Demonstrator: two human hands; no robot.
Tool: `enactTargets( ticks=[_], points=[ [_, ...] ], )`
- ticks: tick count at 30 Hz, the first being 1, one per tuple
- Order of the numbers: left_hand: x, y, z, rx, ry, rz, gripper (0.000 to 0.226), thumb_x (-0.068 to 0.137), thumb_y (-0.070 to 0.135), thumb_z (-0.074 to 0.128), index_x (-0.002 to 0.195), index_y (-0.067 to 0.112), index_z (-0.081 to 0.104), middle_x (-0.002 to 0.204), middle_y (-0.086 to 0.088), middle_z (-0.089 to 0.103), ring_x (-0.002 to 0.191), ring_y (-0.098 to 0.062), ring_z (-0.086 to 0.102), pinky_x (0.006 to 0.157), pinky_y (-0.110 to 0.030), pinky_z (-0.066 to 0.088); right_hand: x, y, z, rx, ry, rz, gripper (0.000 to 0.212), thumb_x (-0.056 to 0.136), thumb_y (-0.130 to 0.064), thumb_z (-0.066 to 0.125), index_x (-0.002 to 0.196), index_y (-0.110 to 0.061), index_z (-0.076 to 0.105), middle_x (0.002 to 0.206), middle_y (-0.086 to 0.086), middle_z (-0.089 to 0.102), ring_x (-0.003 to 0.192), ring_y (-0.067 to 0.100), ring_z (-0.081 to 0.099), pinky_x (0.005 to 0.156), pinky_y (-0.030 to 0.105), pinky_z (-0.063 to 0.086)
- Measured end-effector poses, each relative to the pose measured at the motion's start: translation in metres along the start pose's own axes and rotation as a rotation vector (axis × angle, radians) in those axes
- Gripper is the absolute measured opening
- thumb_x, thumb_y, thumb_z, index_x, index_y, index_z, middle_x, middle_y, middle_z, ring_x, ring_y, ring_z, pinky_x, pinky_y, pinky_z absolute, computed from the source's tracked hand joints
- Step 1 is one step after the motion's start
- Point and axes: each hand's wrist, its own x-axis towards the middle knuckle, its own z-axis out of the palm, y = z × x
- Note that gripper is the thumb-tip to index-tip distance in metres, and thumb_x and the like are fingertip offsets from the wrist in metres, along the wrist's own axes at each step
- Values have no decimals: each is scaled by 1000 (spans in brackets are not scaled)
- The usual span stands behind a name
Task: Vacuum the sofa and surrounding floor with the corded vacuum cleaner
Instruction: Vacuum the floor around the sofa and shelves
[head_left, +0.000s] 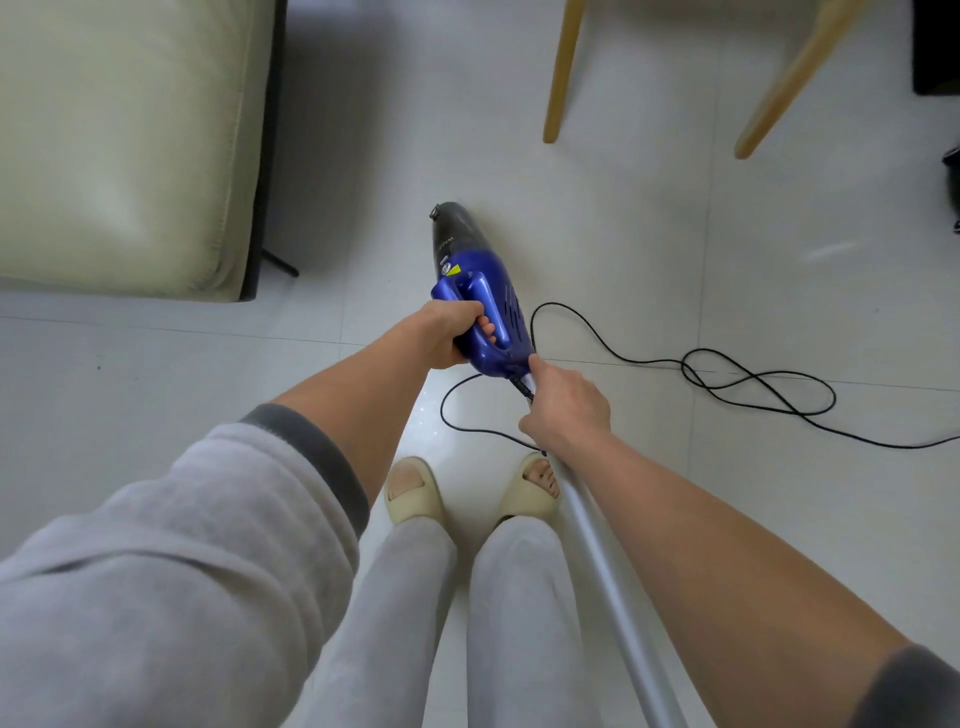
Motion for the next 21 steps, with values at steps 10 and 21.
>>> enactTargets(
  ticks=[10, 21],
  points=[
    [-7, -1, 53, 43, -40, -2, 19, 96, 5, 43, 80, 7, 52, 63, -3, 51, 56, -13, 50, 64, -23, 50, -9, 46, -12, 26, 20, 55, 44, 79, -3, 55, 118, -21, 44, 84, 0, 53, 76, 26, 48, 60, 30, 37],
    [-17, -24, 77, 69, -62, 10, 18, 93, 1, 44, 77, 6, 51, 63, -5, 52, 56, -15, 52, 64, -26, 51, -29, 72, -4, 66, 4, 79, 47, 79, -6, 60, 120, -21, 44, 85, 0, 53, 75, 25, 49, 60, 30, 38]
  ],
)
